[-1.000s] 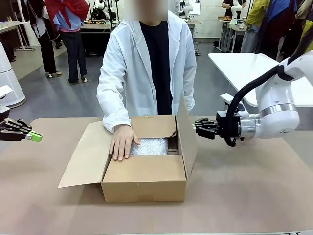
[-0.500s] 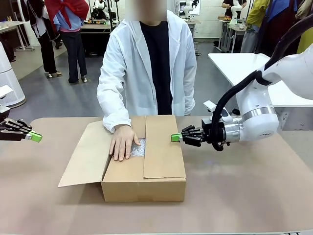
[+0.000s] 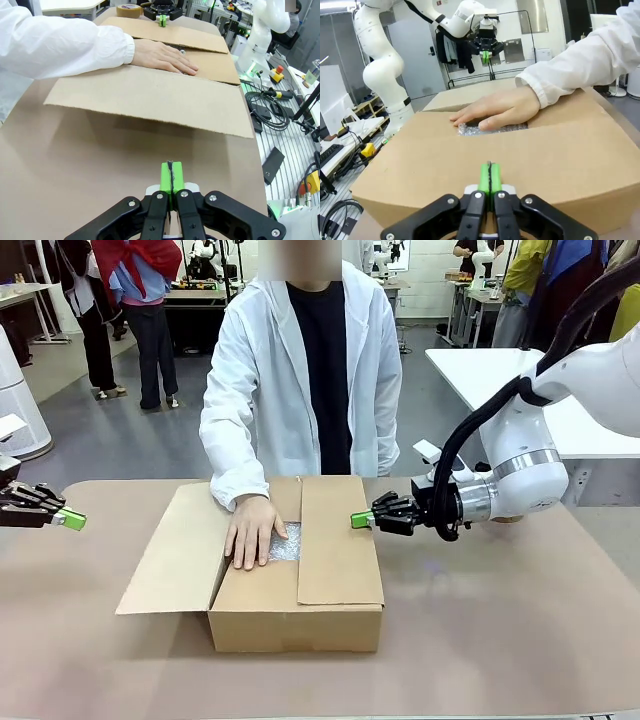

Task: Wrap the clocks to prevent damage.
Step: Push the right (or left) flap of the Package Box to close it, then push the left (or right) flap of the Package Box to close it.

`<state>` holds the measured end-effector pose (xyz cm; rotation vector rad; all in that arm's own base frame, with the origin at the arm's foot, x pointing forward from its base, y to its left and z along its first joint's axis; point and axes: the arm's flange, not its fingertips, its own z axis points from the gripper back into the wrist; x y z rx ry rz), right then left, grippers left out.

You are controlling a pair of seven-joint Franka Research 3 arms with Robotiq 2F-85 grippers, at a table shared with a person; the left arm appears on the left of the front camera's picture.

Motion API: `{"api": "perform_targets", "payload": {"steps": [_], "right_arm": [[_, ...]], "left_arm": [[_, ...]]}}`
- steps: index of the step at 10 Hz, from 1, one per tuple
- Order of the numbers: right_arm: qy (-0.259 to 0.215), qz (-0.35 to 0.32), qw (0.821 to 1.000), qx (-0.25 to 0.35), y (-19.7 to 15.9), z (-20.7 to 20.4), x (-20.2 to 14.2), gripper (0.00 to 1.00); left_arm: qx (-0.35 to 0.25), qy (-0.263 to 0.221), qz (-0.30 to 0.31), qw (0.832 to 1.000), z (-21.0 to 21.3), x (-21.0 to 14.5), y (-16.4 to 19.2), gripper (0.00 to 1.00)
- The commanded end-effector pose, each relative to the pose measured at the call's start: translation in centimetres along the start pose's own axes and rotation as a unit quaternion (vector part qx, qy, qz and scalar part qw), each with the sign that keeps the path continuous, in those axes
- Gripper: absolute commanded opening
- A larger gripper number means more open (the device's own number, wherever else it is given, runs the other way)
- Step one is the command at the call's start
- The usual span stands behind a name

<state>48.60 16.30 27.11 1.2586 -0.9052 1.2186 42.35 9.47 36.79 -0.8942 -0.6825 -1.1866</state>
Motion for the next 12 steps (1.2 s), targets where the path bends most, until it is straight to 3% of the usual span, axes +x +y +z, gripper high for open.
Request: {"api": "perform_targets", "payload": {"steps": [1, 11, 12], "right_arm": [[-0.011, -0.012, 1.000, -0.015, 0.3, -0.4, -0.8, 0.01], [-0.011, -0.012, 1.000, -0.015, 0.3, -0.4, -0.8, 0.01], [-0.011, -0.012, 1.000, -0.015, 0.3, -0.4, -0.8, 0.01]], "left_arm": [[0.005, -0.004, 0.000, 1.000, 0.1, 0.0, 0.0, 0.00], [0.000, 0.000, 0.000, 1.000, 0.0, 0.0, 0.0, 0.00], [-0.001, 0.002, -0.020, 1.000, -0.9, -0.6, 1.4, 0.00]]}}
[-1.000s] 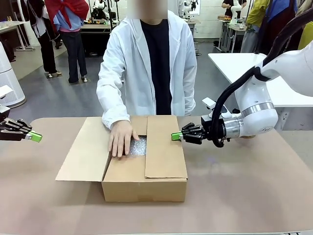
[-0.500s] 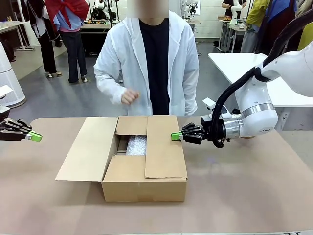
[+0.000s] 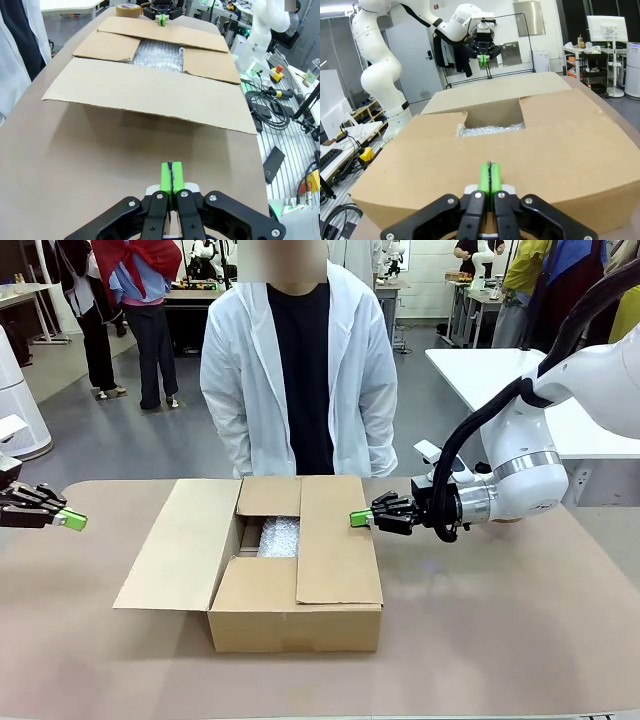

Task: Wrap the clocks to prevent damage.
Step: Push the left (or right) flap of the Package Box to close it.

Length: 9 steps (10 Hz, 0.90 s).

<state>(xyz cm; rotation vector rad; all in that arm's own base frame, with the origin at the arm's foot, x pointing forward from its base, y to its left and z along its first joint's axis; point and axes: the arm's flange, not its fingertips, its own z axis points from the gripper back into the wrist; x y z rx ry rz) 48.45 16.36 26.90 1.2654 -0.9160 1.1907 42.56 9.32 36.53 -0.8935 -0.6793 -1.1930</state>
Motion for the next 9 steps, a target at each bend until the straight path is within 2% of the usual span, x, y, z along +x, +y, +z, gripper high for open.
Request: {"api": "perform_targets", "payload": {"steps": [1, 3, 6, 9], "right_arm": [[-0.002, -0.005, 1.000, -0.008, 0.2, -0.2, -0.5, 0.01], [-0.002, -0.005, 1.000, -0.008, 0.2, -0.2, -0.5, 0.01], [-0.002, -0.005, 1.000, -0.008, 0.2, -0.2, -0.5, 0.01], [-0.002, -0.005, 1.000, -0.008, 0.2, -0.2, -0.5, 0.01]], "left_arm": [[0.004, -0.006, -0.010, 1.000, -2.2, -1.3, 3.0, 0.00], [0.023, -0.013, -0.029, 0.999, -5.3, -2.6, 4.4, 0.00], [0.040, -0.012, -0.102, 0.994, -10.2, -2.7, 3.6, 0.00], [0.002, -0.092, -0.094, 0.991, -12.8, -1.3, 2.3, 0.00]]}}
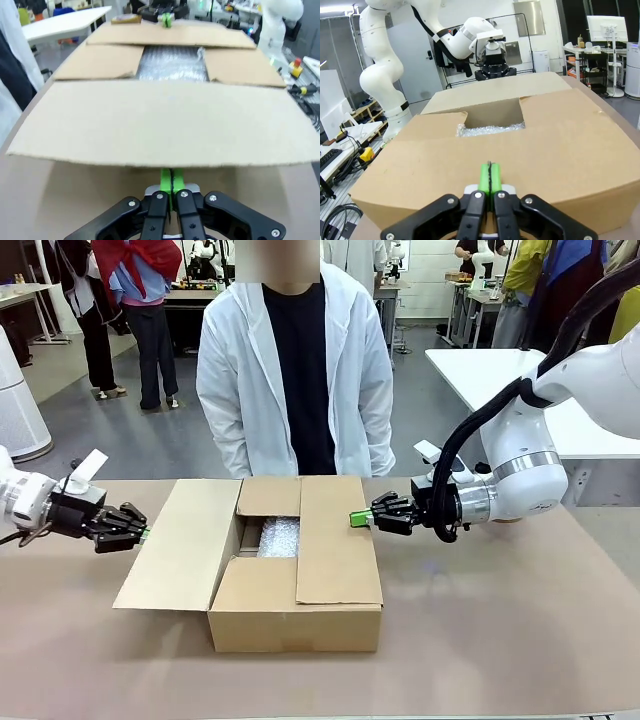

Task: Wrap the clocks to prevent damage.
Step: Push the left (or right) flap of the Package Box to close it.

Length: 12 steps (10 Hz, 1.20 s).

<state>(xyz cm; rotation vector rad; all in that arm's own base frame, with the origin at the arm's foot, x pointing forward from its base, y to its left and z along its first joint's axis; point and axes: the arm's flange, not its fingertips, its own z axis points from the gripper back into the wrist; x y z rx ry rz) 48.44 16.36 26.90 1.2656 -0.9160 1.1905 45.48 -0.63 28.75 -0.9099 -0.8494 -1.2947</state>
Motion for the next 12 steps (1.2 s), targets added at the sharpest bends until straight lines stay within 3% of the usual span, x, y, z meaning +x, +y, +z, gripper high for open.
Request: {"api": "perform_targets", "payload": {"steps": [1, 3, 4, 6, 8, 12], "right_arm": [[-0.002, -0.005, 1.000, -0.008, 0.2, -0.2, -0.5, 0.01], [-0.002, -0.005, 1.000, -0.008, 0.2, -0.2, -0.5, 0.01], [-0.002, -0.005, 1.000, -0.008, 0.2, -0.2, -0.5, 0.01], [-0.002, -0.005, 1.000, -0.008, 0.2, -0.2, -0.5, 0.01], [-0.002, -0.005, 1.000, -0.008, 0.2, -0.2, -0.5, 0.01], [-0.002, -0.005, 1.000, -0.008, 0.2, -0.2, -0.5, 0.01]], "left_arm": [[-0.015, -0.071, 0.002, 0.997, -0.3, 1.0, -0.6, 0.00], [-0.008, -0.134, 0.037, 0.990, -0.6, 2.2, -1.2, 0.00], [-0.017, -0.143, 0.036, 0.989, -1.1, 3.4, -0.7, 0.00], [-0.039, -0.126, 0.011, 0.991, -5.1, 4.7, -1.6, 0.00], [-0.055, -0.097, -0.006, 0.994, -9.0, 5.9, 0.2, 0.00], [-0.056, -0.092, -0.011, 0.994, -12.6, 7.4, 1.3, 0.00]]}}
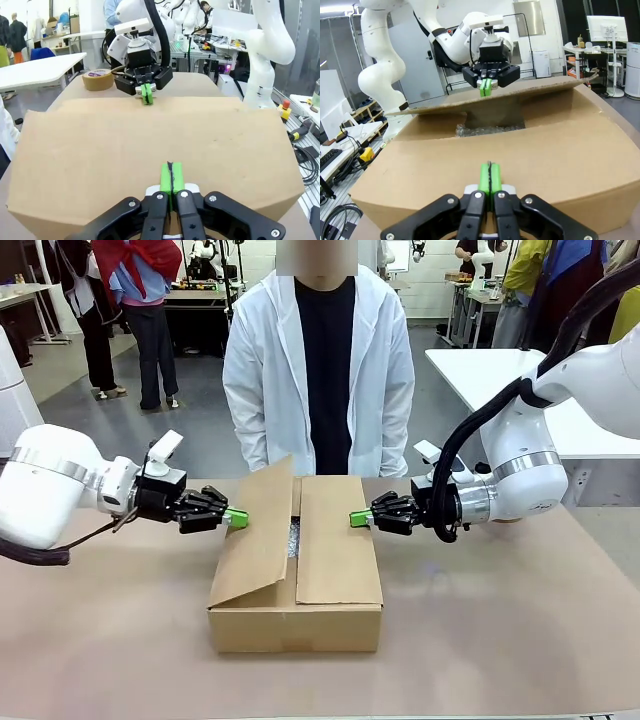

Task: Wrap the clocks to prevent damage.
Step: Push the left (or right) flap of the Package Box to close it.

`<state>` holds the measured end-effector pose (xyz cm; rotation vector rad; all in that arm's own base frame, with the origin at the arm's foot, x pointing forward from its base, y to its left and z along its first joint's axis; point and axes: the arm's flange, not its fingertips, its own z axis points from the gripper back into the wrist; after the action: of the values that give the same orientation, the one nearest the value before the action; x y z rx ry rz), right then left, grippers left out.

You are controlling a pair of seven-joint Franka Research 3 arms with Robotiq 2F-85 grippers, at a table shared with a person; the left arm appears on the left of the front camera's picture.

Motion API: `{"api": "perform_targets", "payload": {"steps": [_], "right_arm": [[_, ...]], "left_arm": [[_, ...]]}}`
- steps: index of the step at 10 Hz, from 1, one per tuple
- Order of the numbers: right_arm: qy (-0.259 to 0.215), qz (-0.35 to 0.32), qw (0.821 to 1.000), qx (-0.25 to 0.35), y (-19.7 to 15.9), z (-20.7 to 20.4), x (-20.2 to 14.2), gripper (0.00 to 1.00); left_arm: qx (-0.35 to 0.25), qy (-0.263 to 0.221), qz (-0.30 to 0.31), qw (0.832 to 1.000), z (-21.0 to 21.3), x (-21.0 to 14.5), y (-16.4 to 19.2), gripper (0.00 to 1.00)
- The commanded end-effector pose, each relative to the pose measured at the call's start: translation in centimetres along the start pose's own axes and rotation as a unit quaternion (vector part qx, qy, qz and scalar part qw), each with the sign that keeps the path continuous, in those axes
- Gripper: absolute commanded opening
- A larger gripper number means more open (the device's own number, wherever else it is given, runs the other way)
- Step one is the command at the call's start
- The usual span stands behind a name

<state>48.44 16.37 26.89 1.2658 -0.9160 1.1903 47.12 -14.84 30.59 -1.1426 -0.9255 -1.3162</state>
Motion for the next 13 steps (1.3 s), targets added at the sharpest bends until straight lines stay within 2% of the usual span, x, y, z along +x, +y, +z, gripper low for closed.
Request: {"api": "perform_targets", "payload": {"steps": [1, 5, 6, 7, 13], "right_arm": [[-0.002, -0.005, 1.000, -0.008, 0.2, -0.2, -0.5, 0.01], [-0.002, -0.005, 1.000, -0.008, 0.2, -0.2, -0.5, 0.01], [-0.002, -0.005, 1.000, -0.008, 0.2, -0.2, -0.5, 0.01], [-0.002, -0.005, 1.000, -0.008, 0.2, -0.2, -0.5, 0.01], [-0.002, -0.005, 1.000, -0.008, 0.2, -0.2, -0.5, 0.01]], "left_arm": [[0.009, 0.011, 0.003, 1.000, -0.6, -1.0, 0.5, 0.00], [-0.011, 0.039, 0.048, 0.998, 0.3, -3.8, 0.2, 0.00], [-0.041, 0.035, 0.059, 0.997, 0.7, -3.3, -0.5, 0.00], [0.001, 0.006, 0.035, 0.999, -0.1, -2.0, 0.5, 0.00], [0.001, 0.006, 0.035, 0.999, -0.1, -2.0, 0.5, 0.00]]}}
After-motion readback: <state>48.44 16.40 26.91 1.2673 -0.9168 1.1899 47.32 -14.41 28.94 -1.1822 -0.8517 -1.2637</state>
